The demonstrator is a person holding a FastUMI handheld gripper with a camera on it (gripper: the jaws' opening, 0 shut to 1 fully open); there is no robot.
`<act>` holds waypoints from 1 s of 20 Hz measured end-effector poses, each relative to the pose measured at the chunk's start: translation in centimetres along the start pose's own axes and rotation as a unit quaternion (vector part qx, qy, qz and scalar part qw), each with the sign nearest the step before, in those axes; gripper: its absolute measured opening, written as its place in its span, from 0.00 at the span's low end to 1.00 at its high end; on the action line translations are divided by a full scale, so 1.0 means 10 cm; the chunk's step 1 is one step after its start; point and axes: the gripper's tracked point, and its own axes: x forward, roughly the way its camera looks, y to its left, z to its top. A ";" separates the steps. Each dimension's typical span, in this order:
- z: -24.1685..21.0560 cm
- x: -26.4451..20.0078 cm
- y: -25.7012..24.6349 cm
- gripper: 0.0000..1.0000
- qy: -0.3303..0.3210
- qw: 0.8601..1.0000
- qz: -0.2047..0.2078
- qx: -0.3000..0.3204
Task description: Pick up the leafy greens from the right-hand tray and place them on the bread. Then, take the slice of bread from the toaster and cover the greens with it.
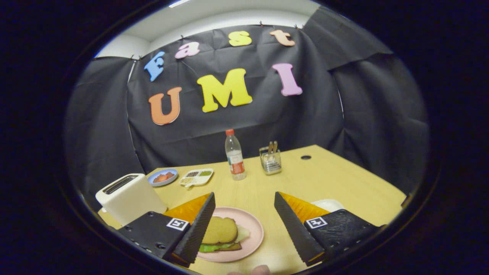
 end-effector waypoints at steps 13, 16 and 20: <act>0.63 -1.01 0.27 0.95 -0.123 0.990 0.031 -0.056; 0.60 -1.04 0.31 0.95 -0.120 0.990 0.036 -0.061; 0.59 -1.06 0.36 0.96 -0.121 0.990 0.038 -0.059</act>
